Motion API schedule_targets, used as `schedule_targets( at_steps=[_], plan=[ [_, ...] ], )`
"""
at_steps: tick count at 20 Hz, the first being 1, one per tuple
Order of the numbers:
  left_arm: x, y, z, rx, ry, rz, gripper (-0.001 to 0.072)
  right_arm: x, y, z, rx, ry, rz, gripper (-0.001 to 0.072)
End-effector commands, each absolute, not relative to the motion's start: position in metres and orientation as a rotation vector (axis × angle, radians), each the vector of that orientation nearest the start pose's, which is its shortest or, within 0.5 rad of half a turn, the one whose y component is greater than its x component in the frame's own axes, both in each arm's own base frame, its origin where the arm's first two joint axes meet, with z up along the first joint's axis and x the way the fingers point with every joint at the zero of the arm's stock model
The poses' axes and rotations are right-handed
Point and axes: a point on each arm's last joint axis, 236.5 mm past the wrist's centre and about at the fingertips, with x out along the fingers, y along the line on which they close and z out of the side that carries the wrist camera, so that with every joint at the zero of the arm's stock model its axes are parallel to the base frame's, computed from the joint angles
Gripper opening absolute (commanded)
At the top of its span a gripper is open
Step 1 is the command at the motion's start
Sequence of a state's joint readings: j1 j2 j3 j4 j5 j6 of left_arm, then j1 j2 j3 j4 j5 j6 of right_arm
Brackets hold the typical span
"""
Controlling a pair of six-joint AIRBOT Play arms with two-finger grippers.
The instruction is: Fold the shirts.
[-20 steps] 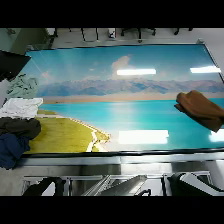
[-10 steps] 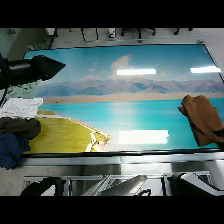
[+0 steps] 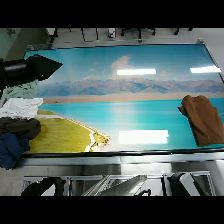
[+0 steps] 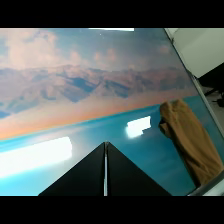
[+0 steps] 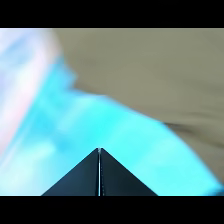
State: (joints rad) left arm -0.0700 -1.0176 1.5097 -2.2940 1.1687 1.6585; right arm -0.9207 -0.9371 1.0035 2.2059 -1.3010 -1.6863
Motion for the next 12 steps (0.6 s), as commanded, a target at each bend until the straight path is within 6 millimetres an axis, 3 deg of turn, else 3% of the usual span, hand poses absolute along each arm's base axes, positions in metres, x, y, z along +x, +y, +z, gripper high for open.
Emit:
schedule_targets(
  at_steps=[1,4,6,8,12],
  plan=[
    [0.331,-0.179,0.278,-0.415,0.701,-0.646,0.0015,0.326,-0.034,0.154,0.664,0.801,0.044,0.0026],
    [0.285,-0.198,0.205,-0.405,0.853,-0.630,0.0014,0.319,0.082,0.158,0.499,0.820,0.340,0.0026],
    [0.254,-0.213,0.159,-0.406,0.940,-0.634,0.0014,0.302,0.139,0.137,0.412,0.877,0.471,0.0026],
    [0.229,-0.224,0.127,-0.415,0.989,-0.639,0.0014,0.288,0.167,0.110,0.342,0.955,0.504,0.0027],
    [0.207,-0.232,0.104,-0.443,0.997,-0.653,0.0015,0.271,0.203,0.090,0.282,1.033,0.593,0.0027]
  ],
)
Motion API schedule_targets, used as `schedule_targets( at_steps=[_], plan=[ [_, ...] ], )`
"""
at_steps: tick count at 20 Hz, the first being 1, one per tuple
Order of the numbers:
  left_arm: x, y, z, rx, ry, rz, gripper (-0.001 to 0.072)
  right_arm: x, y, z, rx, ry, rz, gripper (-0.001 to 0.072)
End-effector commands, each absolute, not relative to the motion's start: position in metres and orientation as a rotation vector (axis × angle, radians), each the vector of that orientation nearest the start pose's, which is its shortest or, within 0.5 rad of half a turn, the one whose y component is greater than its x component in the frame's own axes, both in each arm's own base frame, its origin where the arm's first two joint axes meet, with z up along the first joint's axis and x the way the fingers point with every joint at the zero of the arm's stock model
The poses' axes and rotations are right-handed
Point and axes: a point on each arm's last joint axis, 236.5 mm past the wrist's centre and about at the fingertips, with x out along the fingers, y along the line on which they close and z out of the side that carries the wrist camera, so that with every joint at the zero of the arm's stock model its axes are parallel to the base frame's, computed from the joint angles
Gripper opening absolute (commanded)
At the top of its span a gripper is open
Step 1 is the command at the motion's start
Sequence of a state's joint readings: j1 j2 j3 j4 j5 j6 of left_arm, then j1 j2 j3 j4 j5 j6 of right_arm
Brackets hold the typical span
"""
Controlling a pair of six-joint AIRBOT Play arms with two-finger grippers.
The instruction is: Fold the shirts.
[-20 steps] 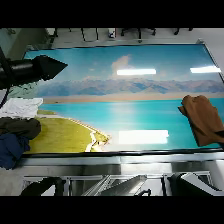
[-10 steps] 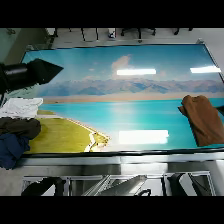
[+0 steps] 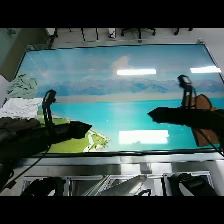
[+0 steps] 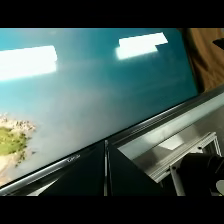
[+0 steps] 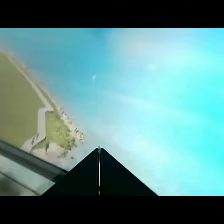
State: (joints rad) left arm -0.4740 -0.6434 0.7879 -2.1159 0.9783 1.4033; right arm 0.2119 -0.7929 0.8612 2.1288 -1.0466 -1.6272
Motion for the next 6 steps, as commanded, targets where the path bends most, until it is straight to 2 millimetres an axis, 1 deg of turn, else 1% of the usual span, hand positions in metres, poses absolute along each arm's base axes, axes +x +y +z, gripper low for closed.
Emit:
schedule_targets(
  at_steps=[1,3,6],
  plan=[
    [0.2046,-0.2306,0.0998,-0.442,1.004,-0.651,0.0015,0.2687,0.2059,0.0872,0.286,1.050,0.602,0.0027],
    [0.2016,-0.2284,0.0974,-0.441,1.001,-0.651,0.0015,0.2688,0.2096,0.0840,0.305,1.067,0.607,0.0027],
    [0.1995,-0.2272,0.1045,-0.446,0.977,-0.661,0.0015,0.2703,0.2100,0.0782,0.305,1.085,0.601,0.0027]
  ],
)
